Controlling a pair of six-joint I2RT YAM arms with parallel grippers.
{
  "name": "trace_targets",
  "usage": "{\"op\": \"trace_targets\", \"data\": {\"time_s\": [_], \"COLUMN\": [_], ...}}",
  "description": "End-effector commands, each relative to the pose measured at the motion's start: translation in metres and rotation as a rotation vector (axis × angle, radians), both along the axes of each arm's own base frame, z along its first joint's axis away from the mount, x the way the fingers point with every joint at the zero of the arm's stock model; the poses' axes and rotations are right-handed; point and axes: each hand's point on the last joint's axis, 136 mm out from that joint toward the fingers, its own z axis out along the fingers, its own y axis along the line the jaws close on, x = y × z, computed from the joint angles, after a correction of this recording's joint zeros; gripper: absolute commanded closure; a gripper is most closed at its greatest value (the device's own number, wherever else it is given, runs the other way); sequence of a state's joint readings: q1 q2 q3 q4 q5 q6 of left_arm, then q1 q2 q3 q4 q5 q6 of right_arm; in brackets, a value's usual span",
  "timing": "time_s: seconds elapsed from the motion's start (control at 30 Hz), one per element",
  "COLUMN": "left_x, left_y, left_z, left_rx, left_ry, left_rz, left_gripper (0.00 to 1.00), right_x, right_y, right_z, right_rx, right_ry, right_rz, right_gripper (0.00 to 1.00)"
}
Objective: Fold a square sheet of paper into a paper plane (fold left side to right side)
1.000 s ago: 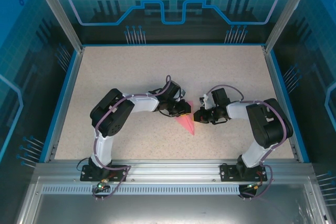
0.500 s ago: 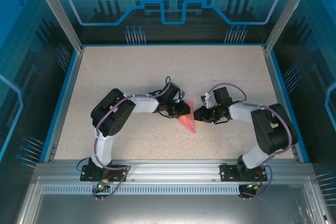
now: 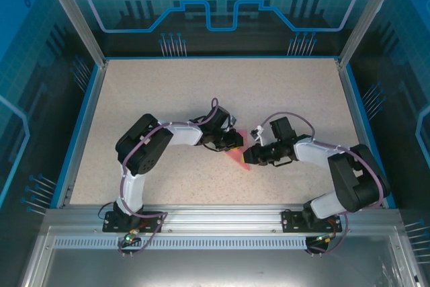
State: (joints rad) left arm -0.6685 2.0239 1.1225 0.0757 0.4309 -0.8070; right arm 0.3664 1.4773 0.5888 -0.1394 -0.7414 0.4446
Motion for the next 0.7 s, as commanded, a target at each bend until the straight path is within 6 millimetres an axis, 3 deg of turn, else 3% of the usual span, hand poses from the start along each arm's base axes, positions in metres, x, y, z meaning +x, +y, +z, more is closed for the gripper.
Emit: {"op": "trace_targets", "data": {"time_s": [0.0,0.33,0.67], "left_x": [-0.019,-0.019,-0.02], "left_y": [0.023,0.023,0.023], "left_z": [-0.031,-0.03,-0.031], "left_rx": [0.113,0.113,0.116], "left_ry": [0.079,0.077,0.077], "left_rz": [0.017,0.015,0.013], "left_gripper": [0.78,0.78,0.78], "right_x": [-0.005,-0.012,-0.02], "right_y": [0.004,-0.005,-0.007], "right_z": [-0.005,-0.03,-0.039], "right_rx": [-0.006,-0.102,-0.126], "right_ry": [0.043,0.087,0.121], "right_rz": [0.018,0.021,0.034], "right_gripper": [0.74,0.75,0.75]}}
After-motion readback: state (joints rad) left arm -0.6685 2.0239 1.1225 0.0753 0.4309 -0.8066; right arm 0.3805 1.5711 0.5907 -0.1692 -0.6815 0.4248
